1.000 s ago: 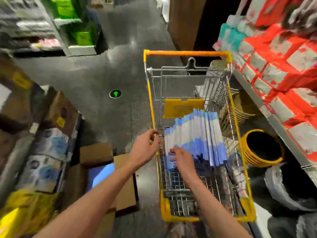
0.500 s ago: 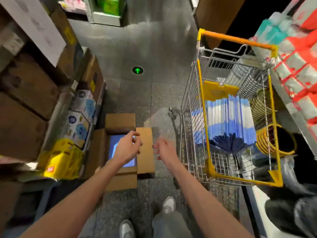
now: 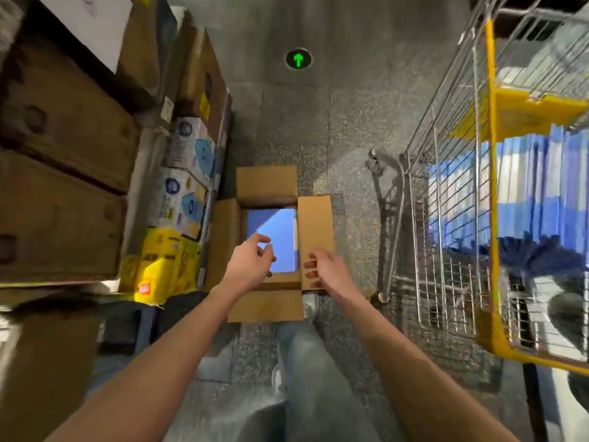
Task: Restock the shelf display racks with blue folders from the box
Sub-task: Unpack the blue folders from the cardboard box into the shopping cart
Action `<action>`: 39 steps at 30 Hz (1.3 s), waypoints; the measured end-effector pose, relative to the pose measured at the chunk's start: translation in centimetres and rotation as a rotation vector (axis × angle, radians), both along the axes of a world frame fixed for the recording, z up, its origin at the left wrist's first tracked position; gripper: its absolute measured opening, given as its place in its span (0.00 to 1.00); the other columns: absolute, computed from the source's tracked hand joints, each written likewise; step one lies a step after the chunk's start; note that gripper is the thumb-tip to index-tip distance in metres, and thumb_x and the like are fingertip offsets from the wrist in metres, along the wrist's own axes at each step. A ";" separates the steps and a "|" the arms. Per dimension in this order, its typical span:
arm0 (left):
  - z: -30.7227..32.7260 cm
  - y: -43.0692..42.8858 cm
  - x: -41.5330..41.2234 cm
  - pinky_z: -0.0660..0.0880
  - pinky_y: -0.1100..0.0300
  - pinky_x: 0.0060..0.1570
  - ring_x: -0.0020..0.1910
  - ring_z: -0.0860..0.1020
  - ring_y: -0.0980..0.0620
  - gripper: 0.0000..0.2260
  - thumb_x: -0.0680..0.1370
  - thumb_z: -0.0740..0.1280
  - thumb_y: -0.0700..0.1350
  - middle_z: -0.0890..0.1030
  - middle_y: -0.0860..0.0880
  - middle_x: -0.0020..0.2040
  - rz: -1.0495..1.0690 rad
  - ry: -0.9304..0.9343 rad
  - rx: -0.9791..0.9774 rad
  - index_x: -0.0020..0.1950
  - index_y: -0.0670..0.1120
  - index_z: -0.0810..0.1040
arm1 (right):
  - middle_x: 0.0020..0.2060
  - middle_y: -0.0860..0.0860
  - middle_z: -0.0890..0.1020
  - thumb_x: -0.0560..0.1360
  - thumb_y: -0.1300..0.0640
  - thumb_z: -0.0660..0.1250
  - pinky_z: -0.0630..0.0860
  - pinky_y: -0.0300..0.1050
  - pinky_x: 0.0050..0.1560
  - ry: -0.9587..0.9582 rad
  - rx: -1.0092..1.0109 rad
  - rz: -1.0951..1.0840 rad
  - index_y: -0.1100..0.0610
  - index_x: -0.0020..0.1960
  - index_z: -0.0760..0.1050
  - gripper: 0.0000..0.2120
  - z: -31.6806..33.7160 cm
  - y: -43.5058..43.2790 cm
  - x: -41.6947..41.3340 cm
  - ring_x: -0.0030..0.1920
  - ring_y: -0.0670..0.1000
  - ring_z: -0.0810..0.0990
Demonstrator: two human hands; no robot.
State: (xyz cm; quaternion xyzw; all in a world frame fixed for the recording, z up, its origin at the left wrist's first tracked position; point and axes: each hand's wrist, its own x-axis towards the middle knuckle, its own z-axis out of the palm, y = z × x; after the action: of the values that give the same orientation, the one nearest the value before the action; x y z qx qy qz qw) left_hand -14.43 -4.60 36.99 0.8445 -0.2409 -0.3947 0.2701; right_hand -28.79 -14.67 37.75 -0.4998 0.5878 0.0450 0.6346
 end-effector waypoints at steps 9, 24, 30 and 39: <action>-8.6 -2.3 4.3 0.83 0.45 0.43 0.35 0.85 0.51 0.06 0.82 0.62 0.51 0.85 0.55 0.42 0.107 0.142 0.140 0.58 0.55 0.74 | 0.42 0.53 0.81 0.83 0.46 0.55 0.81 0.47 0.42 0.089 0.042 0.018 0.54 0.46 0.75 0.16 -8.6 -2.0 5.3 0.38 0.53 0.79; -37.9 -0.5 10.3 0.81 0.57 0.38 0.33 0.85 0.52 0.09 0.83 0.62 0.52 0.86 0.53 0.44 0.035 0.197 0.222 0.61 0.52 0.76 | 0.40 0.52 0.79 0.78 0.45 0.60 0.76 0.56 0.48 0.277 -0.004 0.103 0.57 0.57 0.75 0.17 -37.5 -2.2 9.4 0.42 0.57 0.78; -50.4 0.3 11.7 0.75 0.57 0.55 0.54 0.79 0.48 0.17 0.82 0.62 0.56 0.79 0.53 0.60 -0.148 0.089 0.272 0.69 0.53 0.73 | 0.66 0.56 0.77 0.82 0.45 0.57 0.68 0.44 0.55 0.359 -0.027 0.056 0.58 0.70 0.70 0.23 -51.7 -1.0 12.6 0.64 0.59 0.76; -59.9 0.8 13.2 0.68 0.49 0.72 0.77 0.64 0.39 0.31 0.84 0.60 0.56 0.47 0.47 0.83 -0.298 0.154 0.382 0.83 0.54 0.49 | 0.73 0.57 0.65 0.79 0.43 0.61 0.63 0.54 0.72 0.505 -0.166 0.021 0.59 0.77 0.57 0.33 -62.6 -0.2 14.3 0.72 0.60 0.66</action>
State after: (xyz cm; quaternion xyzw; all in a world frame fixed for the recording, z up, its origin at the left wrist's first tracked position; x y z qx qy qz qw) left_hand -1.24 -3.75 -22.95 0.8027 -0.2626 -0.5319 0.0619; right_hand -14.51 -14.85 -24.83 -0.5292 0.7239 0.1263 0.4242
